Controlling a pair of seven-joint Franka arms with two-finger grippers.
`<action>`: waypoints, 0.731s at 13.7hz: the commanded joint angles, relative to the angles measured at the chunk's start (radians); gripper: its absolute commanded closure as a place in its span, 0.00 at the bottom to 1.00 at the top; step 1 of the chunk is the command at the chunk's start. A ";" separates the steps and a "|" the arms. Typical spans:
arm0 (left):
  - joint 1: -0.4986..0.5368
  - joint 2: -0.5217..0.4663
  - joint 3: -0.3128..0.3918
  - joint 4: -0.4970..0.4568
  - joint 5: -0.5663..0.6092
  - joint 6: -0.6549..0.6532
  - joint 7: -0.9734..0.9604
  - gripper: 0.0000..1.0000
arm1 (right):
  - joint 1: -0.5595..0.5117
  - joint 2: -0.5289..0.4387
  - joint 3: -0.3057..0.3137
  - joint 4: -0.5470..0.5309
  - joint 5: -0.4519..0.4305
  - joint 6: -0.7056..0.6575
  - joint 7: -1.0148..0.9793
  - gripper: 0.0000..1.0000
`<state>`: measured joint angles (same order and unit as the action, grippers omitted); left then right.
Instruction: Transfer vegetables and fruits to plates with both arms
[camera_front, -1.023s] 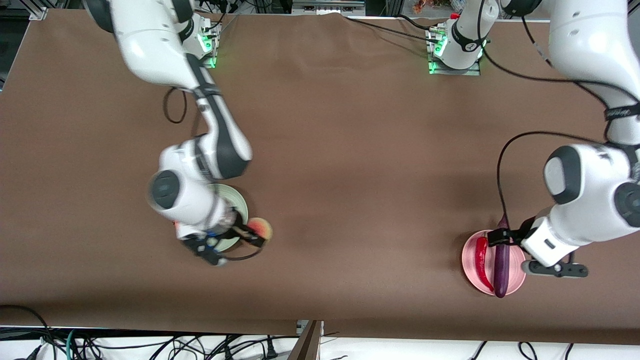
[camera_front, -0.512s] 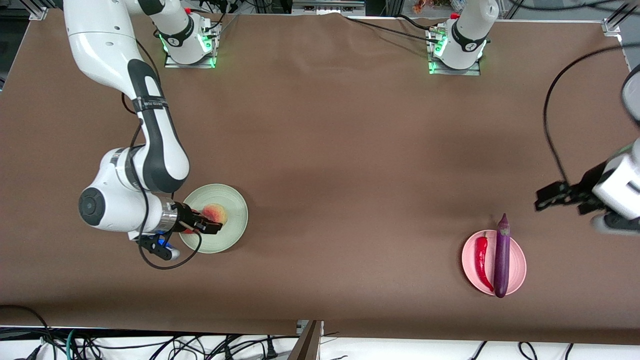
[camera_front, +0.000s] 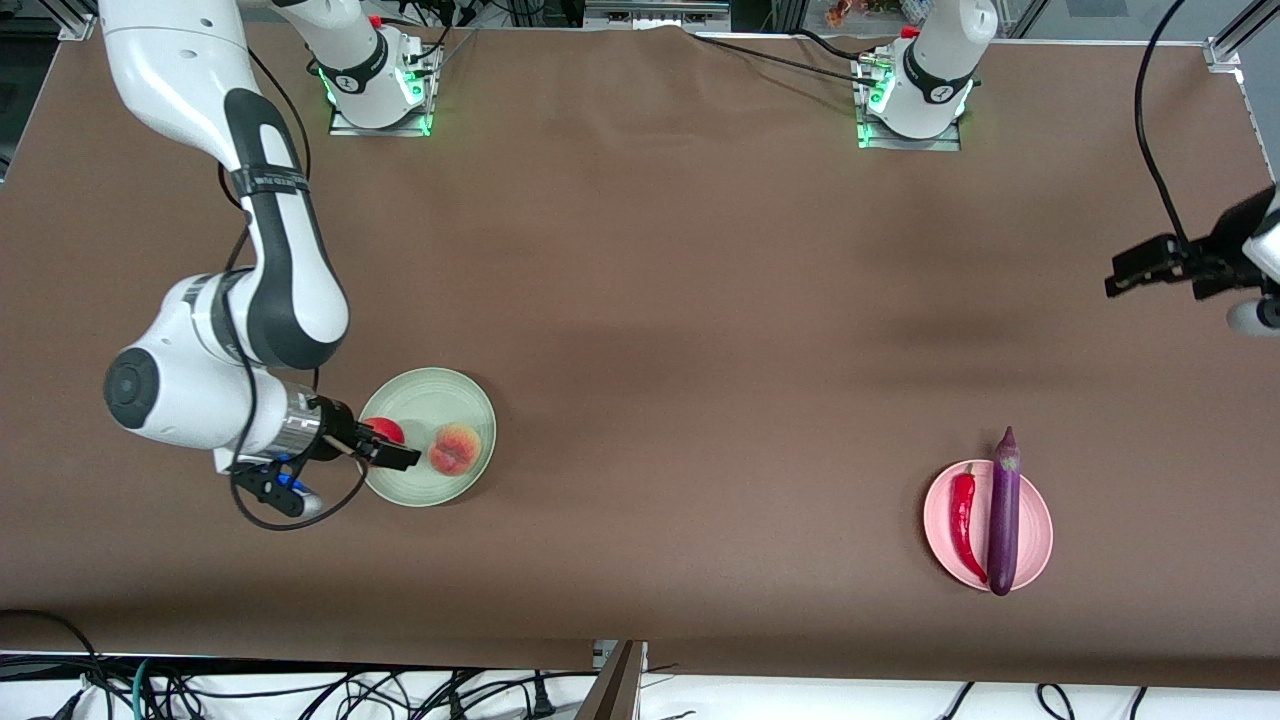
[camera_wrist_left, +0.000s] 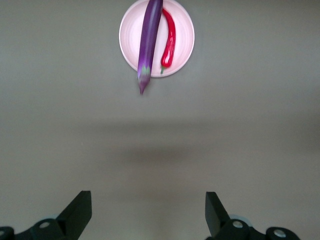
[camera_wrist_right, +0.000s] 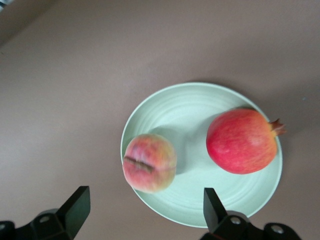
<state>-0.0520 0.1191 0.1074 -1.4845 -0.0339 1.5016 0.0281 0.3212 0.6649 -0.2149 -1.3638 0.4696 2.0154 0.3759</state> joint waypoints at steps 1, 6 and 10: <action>0.000 -0.078 -0.008 -0.108 0.015 0.019 -0.027 0.00 | 0.007 -0.085 -0.018 -0.049 0.001 -0.013 -0.018 0.00; -0.002 -0.024 -0.015 -0.066 0.012 0.014 -0.030 0.00 | 0.007 -0.269 -0.046 -0.058 -0.209 -0.200 -0.026 0.00; -0.006 -0.012 -0.015 -0.037 0.015 0.012 -0.030 0.00 | 0.007 -0.437 -0.096 -0.064 -0.288 -0.409 -0.138 0.00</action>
<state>-0.0546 0.0909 0.0976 -1.5634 -0.0339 1.5172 0.0087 0.3221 0.3227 -0.2965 -1.3676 0.2226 1.6543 0.2991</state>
